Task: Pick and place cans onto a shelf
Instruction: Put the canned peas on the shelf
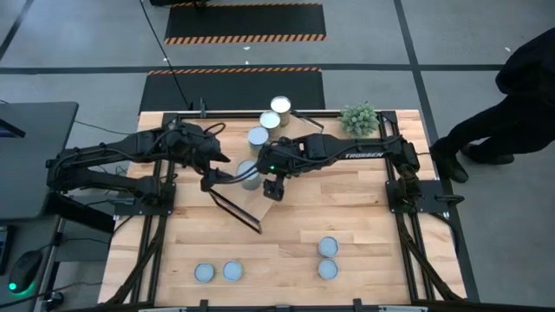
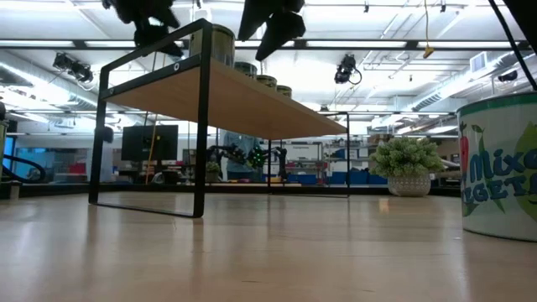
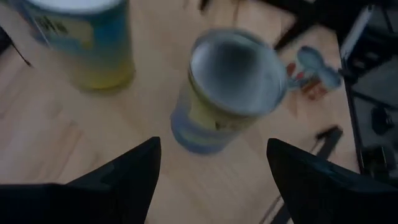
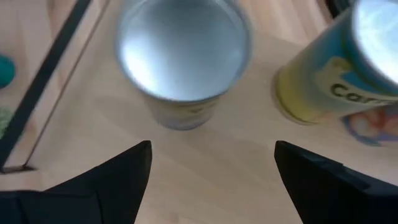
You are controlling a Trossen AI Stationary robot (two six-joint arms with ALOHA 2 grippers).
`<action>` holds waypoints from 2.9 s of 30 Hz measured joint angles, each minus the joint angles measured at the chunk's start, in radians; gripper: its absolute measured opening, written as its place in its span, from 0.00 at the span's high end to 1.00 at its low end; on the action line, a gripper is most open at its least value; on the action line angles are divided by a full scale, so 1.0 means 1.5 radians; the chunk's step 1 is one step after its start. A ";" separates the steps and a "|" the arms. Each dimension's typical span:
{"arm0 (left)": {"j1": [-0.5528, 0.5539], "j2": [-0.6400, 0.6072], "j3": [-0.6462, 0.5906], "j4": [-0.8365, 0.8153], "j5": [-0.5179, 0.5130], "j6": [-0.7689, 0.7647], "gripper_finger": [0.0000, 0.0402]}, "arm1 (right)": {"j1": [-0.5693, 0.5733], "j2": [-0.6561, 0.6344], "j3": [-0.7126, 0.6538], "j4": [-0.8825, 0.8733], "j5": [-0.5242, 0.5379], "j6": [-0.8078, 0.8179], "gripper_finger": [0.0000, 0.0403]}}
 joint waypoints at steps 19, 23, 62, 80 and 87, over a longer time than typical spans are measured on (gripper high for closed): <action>-0.057 0.088 0.001 -0.008 -0.132 0.012 0.25 | -0.004 0.001 -0.079 0.097 0.003 0.053 0.14; -0.056 0.087 0.001 -0.008 -0.175 0.011 0.25 | -0.001 0.001 -0.079 0.119 0.004 0.053 0.14; 0.000 0.059 0.001 0.006 -0.114 0.034 0.25 | -0.026 0.000 -0.103 0.119 0.040 0.056 0.14; 0.001 0.057 0.001 0.005 -0.288 0.035 0.25 | -0.045 0.000 -0.108 0.166 0.066 0.124 0.14; 0.001 0.041 0.001 -0.013 -0.270 0.040 0.25 | -0.042 0.000 -0.082 0.094 0.064 0.125 0.14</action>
